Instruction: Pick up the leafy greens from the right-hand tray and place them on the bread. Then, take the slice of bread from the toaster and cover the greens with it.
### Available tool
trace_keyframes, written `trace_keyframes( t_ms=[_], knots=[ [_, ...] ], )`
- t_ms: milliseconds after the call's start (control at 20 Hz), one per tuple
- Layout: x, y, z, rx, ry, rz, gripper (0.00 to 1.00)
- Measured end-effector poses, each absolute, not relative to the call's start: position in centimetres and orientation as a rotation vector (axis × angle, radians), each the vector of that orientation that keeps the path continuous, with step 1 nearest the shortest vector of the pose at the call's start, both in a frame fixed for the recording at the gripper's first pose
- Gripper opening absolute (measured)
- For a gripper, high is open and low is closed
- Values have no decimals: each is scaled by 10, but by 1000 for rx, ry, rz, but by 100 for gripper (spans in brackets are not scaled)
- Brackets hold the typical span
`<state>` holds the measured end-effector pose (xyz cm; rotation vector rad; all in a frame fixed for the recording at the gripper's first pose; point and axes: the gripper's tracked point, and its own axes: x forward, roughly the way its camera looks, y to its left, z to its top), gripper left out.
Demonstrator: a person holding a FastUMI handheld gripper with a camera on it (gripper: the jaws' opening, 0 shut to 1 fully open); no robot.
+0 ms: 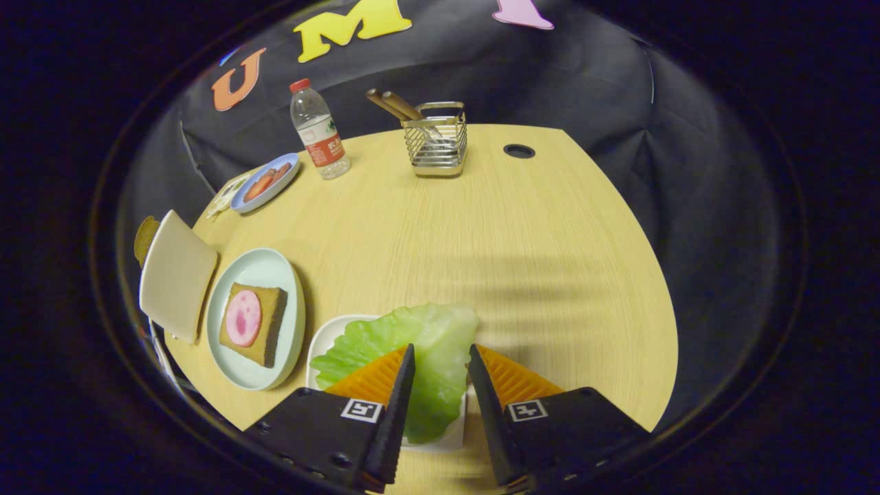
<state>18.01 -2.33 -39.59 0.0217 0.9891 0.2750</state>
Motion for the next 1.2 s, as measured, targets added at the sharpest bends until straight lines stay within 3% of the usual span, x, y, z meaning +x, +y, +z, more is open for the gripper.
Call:
trace_keyframes(
  t_ms=[200,350,450,550,800,1200],
  knots=[
    [180,-19,-394,11,1002,268,42],
    [185,-22,-400,-38,1016,226,20],
    [187,-22,-405,-33,1034,205,23],
    [187,-28,-403,-18,1032,164,1],
    [190,-45,-394,-43,983,78,4],
    [168,-33,-334,16,882,65,4]
  ],
)
